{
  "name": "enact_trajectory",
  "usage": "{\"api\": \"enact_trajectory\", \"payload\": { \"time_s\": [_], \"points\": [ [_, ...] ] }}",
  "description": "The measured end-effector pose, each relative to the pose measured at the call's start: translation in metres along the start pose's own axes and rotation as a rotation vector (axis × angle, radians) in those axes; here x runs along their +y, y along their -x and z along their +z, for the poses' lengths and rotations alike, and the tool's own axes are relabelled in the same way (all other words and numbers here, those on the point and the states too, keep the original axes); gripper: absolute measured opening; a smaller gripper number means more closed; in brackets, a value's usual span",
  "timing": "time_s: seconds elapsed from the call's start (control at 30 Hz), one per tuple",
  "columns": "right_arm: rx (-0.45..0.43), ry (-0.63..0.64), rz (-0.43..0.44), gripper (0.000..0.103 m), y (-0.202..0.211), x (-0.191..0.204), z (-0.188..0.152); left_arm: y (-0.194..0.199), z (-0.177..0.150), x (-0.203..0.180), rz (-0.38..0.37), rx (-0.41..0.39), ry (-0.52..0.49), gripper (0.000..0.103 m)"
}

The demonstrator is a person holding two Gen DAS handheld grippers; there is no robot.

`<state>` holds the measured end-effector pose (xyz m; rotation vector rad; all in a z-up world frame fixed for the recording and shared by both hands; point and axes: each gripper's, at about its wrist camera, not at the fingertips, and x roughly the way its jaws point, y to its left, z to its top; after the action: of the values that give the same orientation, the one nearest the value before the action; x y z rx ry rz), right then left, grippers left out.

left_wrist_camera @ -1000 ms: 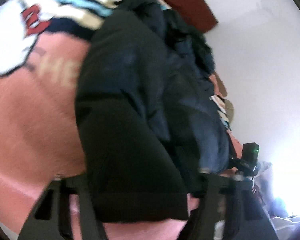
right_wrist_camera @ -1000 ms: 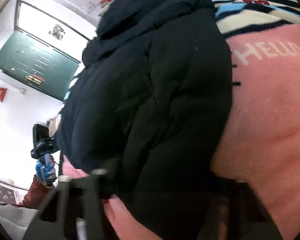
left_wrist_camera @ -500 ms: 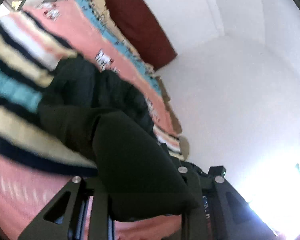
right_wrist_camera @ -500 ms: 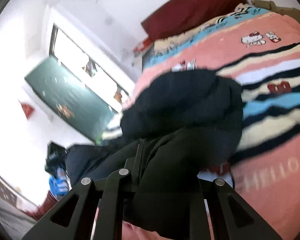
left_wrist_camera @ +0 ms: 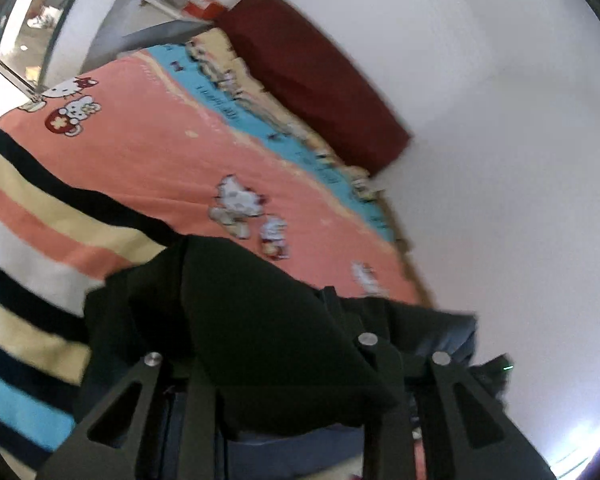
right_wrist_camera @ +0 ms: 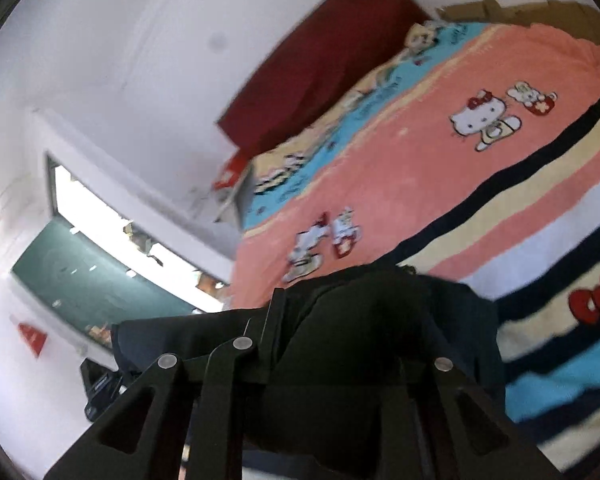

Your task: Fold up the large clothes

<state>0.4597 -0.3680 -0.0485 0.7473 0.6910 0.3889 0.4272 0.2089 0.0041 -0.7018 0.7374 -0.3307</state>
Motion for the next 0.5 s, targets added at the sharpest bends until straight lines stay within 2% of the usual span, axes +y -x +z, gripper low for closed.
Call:
{"api": "enact_trajectory", "payload": {
  "time_s": [0.13,0.27,0.43,0.5],
  "points": [
    [0.040,-0.022,-0.086,0.018,-0.056,-0.017,0.017,-0.067,0.008,0.033,0.094,0.062,0.026,0.028],
    [0.083,-0.075,-0.140,0.024,-0.106,-0.041,0.017,-0.117,-0.002,0.069,0.118,0.125,0.064,0.030],
    [0.092,-0.132,-0.131,0.026,-0.132,-0.062,0.006,-0.131,-0.005,0.084,0.082,0.133,0.098,0.031],
    [0.094,-0.148,-0.112,0.033,-0.130,-0.064,0.007,-0.126,0.000,0.082,0.079,0.152,0.118,0.033]
  ]
}}
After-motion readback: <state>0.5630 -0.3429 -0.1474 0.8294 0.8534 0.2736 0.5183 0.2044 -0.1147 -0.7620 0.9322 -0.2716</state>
